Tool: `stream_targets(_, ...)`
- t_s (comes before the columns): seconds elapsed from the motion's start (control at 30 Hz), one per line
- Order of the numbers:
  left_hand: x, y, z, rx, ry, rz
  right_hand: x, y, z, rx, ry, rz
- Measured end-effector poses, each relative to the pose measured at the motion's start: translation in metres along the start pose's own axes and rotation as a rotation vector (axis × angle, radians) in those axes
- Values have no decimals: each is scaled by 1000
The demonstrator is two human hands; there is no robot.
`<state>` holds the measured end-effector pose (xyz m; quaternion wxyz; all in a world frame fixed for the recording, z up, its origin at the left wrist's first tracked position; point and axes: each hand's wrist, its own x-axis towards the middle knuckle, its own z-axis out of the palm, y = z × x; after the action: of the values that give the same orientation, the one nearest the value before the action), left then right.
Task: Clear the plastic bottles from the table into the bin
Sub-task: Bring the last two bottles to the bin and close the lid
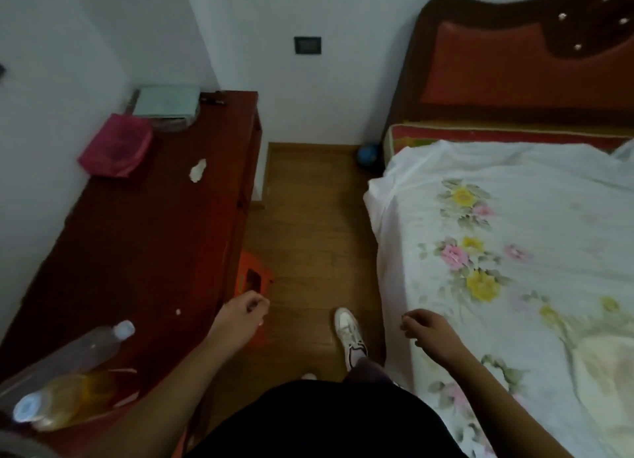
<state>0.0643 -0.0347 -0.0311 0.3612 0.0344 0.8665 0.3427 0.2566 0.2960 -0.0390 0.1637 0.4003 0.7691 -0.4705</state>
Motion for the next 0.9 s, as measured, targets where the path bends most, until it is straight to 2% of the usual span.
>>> stream_targets(0.17,-6,-35,-8,-152,122,-235,76,-77,6,-187,-221,-147)
stream_targets(0.27,-29,-59,2,-293,323,-367,103,-126,25,-313,-393,-221)
stream_targets(0.43,-70,-73,25,-399,571,-559,129,-204,74,-466,-636,-396)
stream_targets(0.6,-126,-81,49,-594,830,-671,109,-254,148,-668,-878,-588)
stream_targets(0.73,-162,-87,61,-695,1016,-735,75,-281,201,-846,-991,-762)
stream_targets(0.9,-180,-105,44,-701,1165,-743,26,-303,253,-800,-1070,-920)
